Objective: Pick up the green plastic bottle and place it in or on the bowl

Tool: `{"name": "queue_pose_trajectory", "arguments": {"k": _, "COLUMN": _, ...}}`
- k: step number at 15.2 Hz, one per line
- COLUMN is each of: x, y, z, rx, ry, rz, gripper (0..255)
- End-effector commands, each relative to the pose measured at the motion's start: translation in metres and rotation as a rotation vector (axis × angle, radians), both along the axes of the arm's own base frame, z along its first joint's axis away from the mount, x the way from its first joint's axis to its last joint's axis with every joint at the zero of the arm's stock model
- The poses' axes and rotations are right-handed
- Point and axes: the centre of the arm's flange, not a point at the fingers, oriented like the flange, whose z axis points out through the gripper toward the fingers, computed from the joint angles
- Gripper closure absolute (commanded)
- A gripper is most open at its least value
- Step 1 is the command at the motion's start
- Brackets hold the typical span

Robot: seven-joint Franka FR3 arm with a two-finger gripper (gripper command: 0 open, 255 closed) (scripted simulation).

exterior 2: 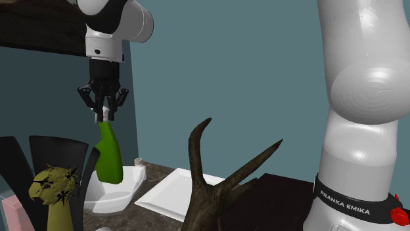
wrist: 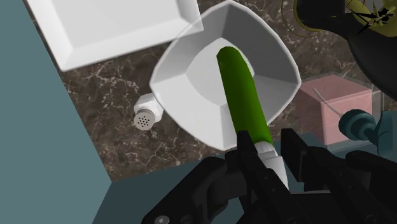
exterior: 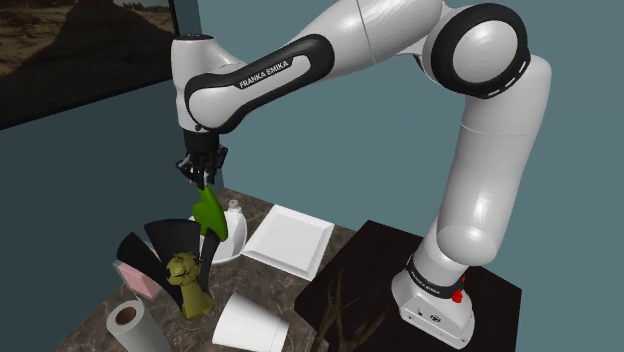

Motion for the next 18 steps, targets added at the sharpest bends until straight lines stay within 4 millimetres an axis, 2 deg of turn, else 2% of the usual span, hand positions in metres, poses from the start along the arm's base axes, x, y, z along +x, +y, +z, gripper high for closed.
{"name": "queue_pose_trajectory", "arguments": {"k": 1, "x": 0.000, "y": 0.000, "z": 0.000, "rx": 0.000, "ry": 0.000, "rz": 0.000, "gripper": 255}}
{"name": "queue_pose_trajectory", "arguments": {"k": 2, "x": 0.000, "y": 0.000, "z": 0.000, "rx": 0.000, "ry": 0.000, "rz": 0.000, "gripper": 0}}
{"name": "queue_pose_trajectory", "arguments": {"k": 7, "x": 0.000, "y": 0.000, "z": 0.000, "rx": 0.000, "ry": 0.000, "rz": 0.000, "gripper": 0}}
{"name": "queue_pose_trajectory", "arguments": {"k": 11, "x": -0.003, "y": -0.003, "z": 0.050, "rx": 0.000, "ry": 0.000, "rz": 0.000, "gripper": 0}}
{"name": "queue_pose_trajectory", "arguments": {"k": 18, "x": -0.003, "y": -0.003, "z": 0.050, "rx": 0.000, "ry": 0.000, "rz": 0.000, "gripper": 0}}
